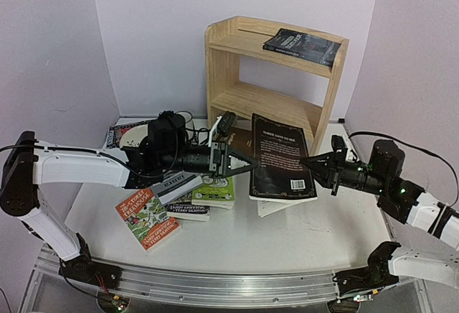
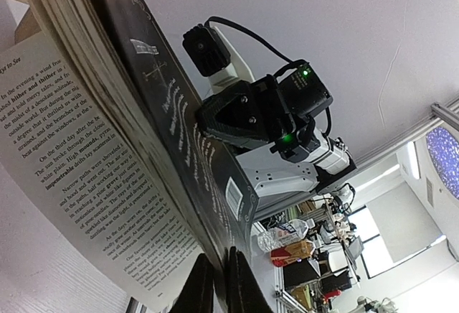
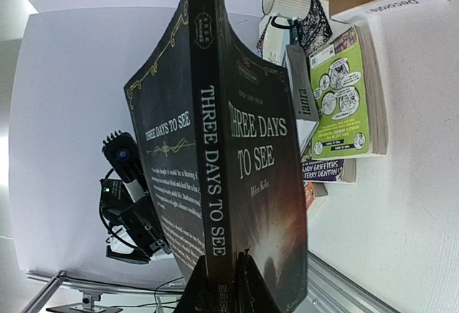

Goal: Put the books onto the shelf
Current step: Pass from the left arm to the right, then place the book on the book pile on the shelf, then adjust the book at the book pile on the shelf.

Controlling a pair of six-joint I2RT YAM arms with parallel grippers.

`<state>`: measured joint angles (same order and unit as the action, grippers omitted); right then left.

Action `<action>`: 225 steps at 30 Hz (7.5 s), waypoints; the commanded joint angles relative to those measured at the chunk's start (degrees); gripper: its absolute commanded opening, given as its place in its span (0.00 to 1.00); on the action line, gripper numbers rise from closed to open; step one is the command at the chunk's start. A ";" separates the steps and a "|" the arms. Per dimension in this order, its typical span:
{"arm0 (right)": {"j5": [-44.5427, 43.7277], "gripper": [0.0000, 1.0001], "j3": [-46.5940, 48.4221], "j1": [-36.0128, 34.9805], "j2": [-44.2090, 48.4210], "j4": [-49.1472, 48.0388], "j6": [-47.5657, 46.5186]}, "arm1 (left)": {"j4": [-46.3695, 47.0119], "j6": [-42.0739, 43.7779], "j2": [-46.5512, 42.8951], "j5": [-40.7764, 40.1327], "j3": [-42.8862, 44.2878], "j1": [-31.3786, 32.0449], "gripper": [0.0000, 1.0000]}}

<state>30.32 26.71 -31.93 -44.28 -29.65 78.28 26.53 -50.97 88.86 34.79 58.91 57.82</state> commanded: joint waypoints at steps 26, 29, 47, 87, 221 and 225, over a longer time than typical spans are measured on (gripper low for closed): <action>-15.58 0.00 84.67 -0.59 -26.21 39.67 -74.62 | -2.16 9.06 -14.90 -11.35 -8.91 -3.40 0.82; -22.70 0.00 84.64 -0.59 -28.37 33.61 -80.00 | -2.42 9.21 -14.61 -11.64 -8.84 -3.36 0.82; -31.86 0.06 77.92 -0.59 -34.19 3.22 -104.71 | -2.71 8.70 -10.08 -10.43 -5.86 -3.38 0.82; -65.35 0.08 81.30 -13.21 -49.88 2.97 -157.81 | -2.89 7.98 -5.57 -9.08 -2.70 -3.39 0.81; -51.88 0.52 104.85 -8.34 -57.78 50.29 -130.23 | -3.15 6.67 -8.17 -9.49 -5.23 -3.28 0.81; -52.21 0.51 105.77 -7.71 -59.24 50.26 -130.63 | -3.15 6.67 -7.69 -9.32 -5.02 -3.29 0.81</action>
<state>-20.59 129.62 -40.45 -101.92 22.35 -52.53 22.44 -43.98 82.15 25.34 53.49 54.70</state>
